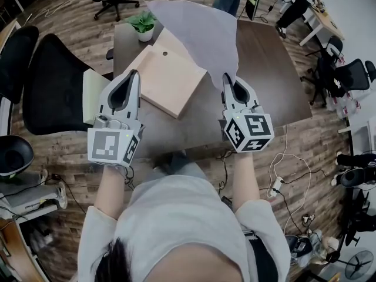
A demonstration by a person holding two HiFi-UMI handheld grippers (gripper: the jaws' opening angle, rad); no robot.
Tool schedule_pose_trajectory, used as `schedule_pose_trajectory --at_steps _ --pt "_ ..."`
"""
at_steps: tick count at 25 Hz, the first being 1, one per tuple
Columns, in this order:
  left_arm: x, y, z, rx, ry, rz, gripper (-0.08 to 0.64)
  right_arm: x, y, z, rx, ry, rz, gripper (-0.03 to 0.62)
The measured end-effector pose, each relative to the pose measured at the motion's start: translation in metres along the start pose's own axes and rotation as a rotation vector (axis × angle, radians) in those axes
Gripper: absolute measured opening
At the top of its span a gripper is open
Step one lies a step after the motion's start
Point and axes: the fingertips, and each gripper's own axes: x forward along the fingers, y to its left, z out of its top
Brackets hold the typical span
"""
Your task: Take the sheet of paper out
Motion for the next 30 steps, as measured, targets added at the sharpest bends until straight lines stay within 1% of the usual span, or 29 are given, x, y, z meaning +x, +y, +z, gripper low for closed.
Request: schedule_pose_trajectory --at_steps 13,21,30 --pt "-0.015 0.012 0.002 0.001 0.004 0.029 0.009 -0.012 0.009 0.0 -0.005 -0.025 -0.037 0.014" --pt "-0.021 0.021 -0.003 -0.009 0.011 0.03 0.009 -0.012 0.016 0.001 -0.009 -0.041 -0.059 0.014" --pt "-0.031 0.03 -0.005 -0.013 0.009 0.038 0.009 -0.012 0.026 0.0 -0.014 -0.045 -0.062 0.014"
